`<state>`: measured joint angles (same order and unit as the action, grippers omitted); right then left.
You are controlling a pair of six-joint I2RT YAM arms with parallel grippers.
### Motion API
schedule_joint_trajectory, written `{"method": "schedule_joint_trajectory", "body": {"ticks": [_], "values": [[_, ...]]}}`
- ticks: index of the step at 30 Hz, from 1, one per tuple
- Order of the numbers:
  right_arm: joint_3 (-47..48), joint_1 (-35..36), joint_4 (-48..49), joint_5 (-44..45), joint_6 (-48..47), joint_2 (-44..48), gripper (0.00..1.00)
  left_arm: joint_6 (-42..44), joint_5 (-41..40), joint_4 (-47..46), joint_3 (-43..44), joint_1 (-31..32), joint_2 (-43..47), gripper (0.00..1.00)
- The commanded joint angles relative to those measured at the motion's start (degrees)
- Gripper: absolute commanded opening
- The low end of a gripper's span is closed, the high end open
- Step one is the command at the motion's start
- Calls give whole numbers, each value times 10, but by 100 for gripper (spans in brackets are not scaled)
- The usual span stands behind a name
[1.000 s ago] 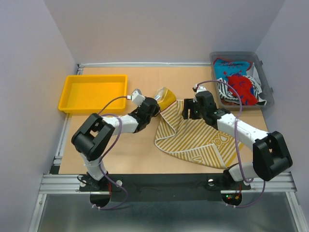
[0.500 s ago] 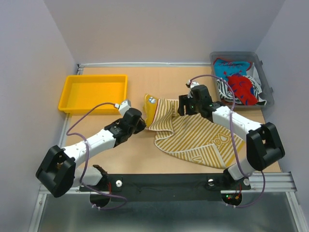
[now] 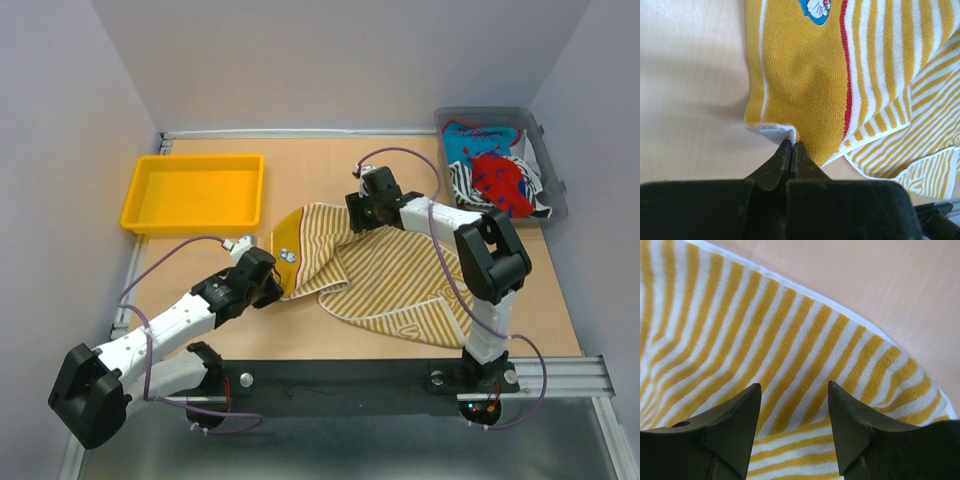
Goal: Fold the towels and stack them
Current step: Flatten out the crumpled towel
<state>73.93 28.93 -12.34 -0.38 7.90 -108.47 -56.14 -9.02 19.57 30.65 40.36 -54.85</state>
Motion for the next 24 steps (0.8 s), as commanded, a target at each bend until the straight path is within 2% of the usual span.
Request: {"method": "schedule_joint_trajectory", "body": {"ticks": [1,7,12,16,17,19,21,24], "values": [[18,3,-1,35,4,-28,61,7,2,26,-18,-4,16,0],[-40,2,-17,86,53,-14,61,21,5,-1,-18,-6,-4,0],[-129,-12,-100,123,142,31,61,59,1,-38,15,-12,-68,0],[-215,-19,-128,130,204,123,62,103,-3,-69,50,-25,-140,0],[-238,-19,-131,124,214,174,62,122,0,-80,65,-32,-169,0],[-239,-19,-136,101,193,233,62,146,9,-88,89,-37,-210,0],[-221,-18,-144,79,161,250,62,161,22,-90,103,-41,-233,0],[-119,-11,-160,46,85,241,63,177,64,-94,111,-41,-257,0]]}}
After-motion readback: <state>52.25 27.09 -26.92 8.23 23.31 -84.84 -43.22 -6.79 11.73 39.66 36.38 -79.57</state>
